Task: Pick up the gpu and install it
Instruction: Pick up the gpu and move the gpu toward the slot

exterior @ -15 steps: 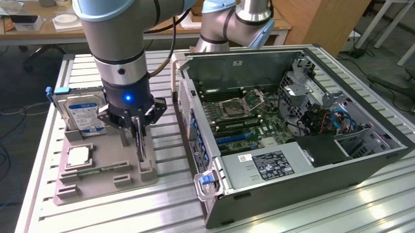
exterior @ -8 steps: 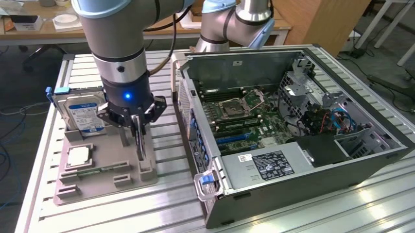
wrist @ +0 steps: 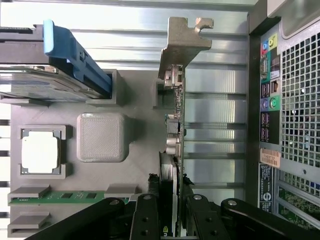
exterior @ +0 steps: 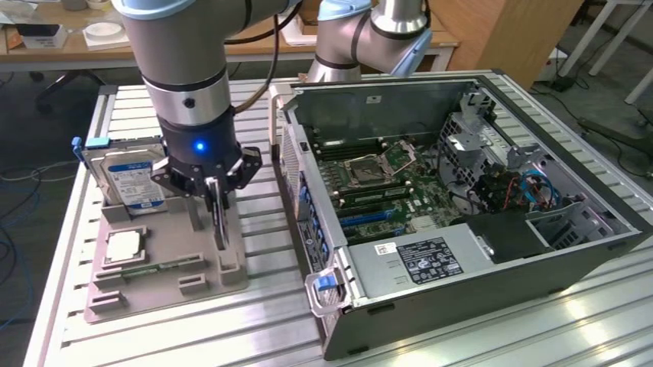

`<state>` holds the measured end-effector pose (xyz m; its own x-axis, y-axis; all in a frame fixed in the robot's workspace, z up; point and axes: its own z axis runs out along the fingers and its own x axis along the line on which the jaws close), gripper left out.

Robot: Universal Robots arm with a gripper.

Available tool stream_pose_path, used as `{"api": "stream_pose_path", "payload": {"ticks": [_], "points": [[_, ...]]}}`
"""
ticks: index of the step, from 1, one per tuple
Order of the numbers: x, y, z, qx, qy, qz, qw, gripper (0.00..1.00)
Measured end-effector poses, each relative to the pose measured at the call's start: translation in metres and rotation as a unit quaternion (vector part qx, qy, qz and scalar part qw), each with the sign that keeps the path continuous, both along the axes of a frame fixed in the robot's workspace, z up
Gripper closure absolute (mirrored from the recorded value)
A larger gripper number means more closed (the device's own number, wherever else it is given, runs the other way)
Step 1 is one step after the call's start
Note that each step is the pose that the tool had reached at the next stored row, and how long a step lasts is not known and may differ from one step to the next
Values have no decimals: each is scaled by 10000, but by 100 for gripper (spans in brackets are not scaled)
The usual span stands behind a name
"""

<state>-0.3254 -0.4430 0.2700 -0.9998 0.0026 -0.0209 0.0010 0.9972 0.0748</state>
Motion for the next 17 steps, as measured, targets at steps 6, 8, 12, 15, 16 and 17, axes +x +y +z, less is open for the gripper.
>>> {"api": "stream_pose_path", "payload": {"ticks": [6,8,12,15,16,17], "points": [[0,0,42,4,1,0,10000,73],[0,0,62,7,0,0,10000,73],[0,0,105,15,0,0,10000,73],[0,0,134,25,0,0,10000,73],[0,0,141,26,0,0,10000,73],[0,0,147,26,0,0,10000,73]]}}
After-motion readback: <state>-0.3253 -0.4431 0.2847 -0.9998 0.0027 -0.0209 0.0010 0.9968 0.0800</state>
